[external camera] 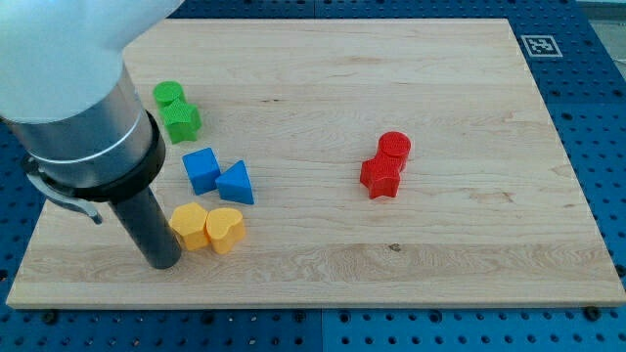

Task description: Move the blue cube along with blue triangle slightly down

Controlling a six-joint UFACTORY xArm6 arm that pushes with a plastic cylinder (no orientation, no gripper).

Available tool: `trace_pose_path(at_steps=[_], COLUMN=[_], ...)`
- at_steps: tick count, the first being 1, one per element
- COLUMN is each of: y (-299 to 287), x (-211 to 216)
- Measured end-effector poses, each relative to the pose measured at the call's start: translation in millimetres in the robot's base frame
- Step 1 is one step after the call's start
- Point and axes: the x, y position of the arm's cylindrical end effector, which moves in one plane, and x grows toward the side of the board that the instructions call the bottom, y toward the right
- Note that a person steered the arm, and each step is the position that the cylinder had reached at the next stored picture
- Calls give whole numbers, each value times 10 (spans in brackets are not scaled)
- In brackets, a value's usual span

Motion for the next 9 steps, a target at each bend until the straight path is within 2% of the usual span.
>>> trace_pose_path(at_steps=[1, 2, 3, 4, 7, 9], y=[-14, -378, -864, -941, -851, -366], x=[7, 0, -303, -827, -1157, -1172])
